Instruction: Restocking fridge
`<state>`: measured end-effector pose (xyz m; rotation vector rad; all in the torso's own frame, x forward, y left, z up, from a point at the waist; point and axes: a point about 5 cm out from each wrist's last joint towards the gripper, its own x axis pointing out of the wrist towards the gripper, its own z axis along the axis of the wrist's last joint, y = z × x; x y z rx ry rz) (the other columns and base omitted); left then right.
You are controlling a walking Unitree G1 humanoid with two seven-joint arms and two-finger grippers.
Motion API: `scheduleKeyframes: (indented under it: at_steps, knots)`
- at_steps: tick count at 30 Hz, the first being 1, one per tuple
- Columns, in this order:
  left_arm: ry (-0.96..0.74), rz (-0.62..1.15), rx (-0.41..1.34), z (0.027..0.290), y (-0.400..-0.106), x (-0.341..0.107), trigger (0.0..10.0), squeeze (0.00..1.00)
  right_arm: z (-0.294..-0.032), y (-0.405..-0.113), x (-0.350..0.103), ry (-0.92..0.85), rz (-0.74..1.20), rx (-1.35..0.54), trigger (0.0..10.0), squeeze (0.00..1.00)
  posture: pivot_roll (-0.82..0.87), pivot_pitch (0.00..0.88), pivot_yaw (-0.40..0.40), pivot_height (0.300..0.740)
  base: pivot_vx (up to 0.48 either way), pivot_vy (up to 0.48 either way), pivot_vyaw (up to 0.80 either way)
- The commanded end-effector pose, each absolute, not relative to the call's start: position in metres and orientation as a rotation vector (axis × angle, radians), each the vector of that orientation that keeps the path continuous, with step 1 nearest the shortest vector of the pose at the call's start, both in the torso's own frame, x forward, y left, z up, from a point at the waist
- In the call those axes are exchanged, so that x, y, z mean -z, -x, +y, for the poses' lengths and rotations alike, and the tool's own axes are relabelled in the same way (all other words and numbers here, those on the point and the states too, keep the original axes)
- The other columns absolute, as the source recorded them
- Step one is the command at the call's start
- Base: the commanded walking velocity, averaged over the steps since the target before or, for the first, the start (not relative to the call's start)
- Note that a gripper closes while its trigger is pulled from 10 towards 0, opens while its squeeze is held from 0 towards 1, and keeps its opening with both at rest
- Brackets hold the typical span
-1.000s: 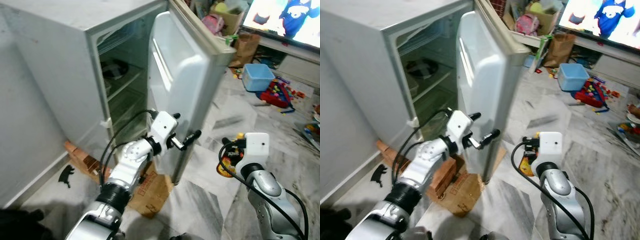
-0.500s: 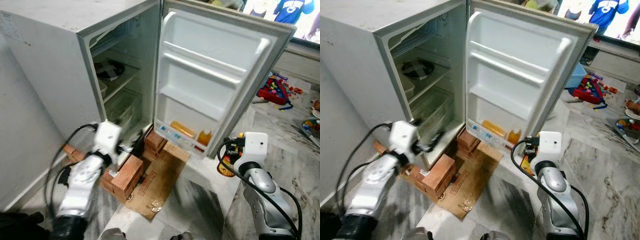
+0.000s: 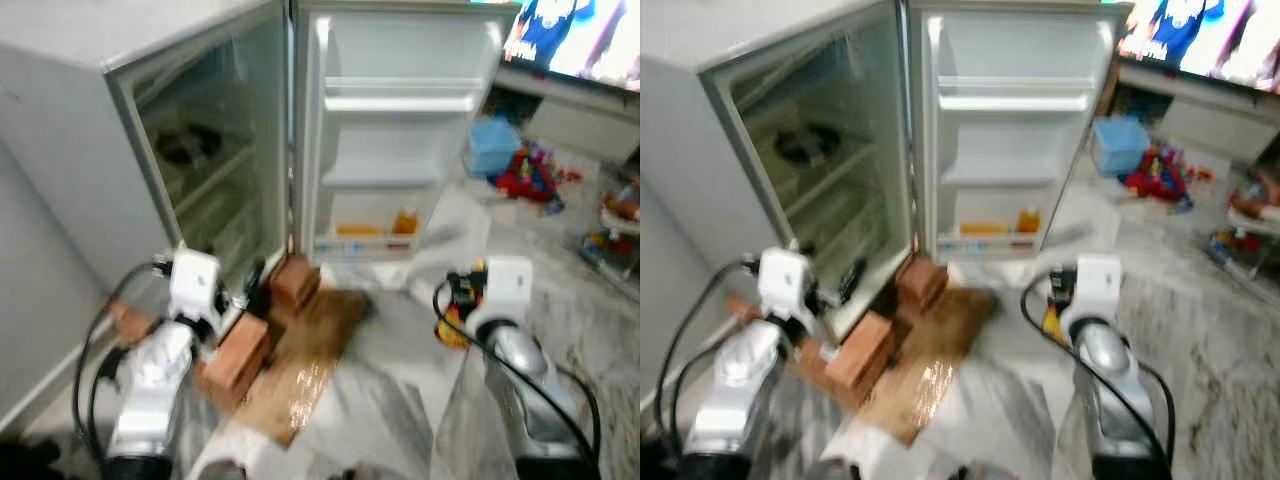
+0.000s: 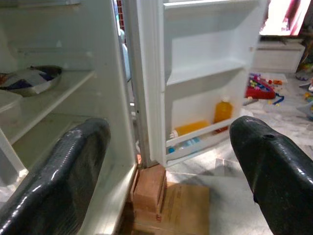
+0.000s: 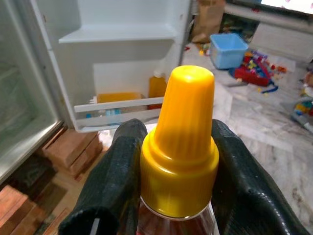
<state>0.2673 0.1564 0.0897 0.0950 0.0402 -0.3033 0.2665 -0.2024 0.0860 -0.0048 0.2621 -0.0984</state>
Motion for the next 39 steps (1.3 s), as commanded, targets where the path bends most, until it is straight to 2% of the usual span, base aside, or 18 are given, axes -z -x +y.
scheduleKeyframes:
  at_steps: [1,13,19,27,39]
  knots:
    - [-0.101,0.062,0.278,0.162,-0.265,-0.087,10.0,0.0,-0.198,-0.273,-0.096,-0.002,0.211,0.073,10.0,0.0,0.05,0.0,-0.068,0.716,0.0,-0.349,0.0]
    - [-0.144,0.064,0.217,0.168,-0.27,-0.088,10.0,0.0,-0.186,-0.282,-0.105,0.007,0.153,-0.027,10.0,0.0,0.05,0.0,-0.069,0.716,0.051,-0.333,0.0]
    - [-0.142,0.066,0.192,0.169,-0.271,-0.088,10.0,0.0,-0.179,-0.286,-0.112,0.025,0.1,-0.092,10.0,0.0,0.05,0.0,-0.066,0.716,0.406,-0.171,0.0]
    - [-0.164,0.065,0.143,0.173,-0.275,-0.087,10.0,0.0,-0.173,-0.29,-0.116,0.03,0.078,-0.128,10.0,0.0,0.05,0.0,-0.07,0.716,0.446,0.0,0.68]
    - [-0.189,0.057,0.083,0.175,-0.278,-0.086,10.0,0.0,-0.164,-0.294,-0.127,0.08,0.0,-0.247,10.0,0.0,0.05,0.0,-0.073,0.716,0.461,0.0,0.0]
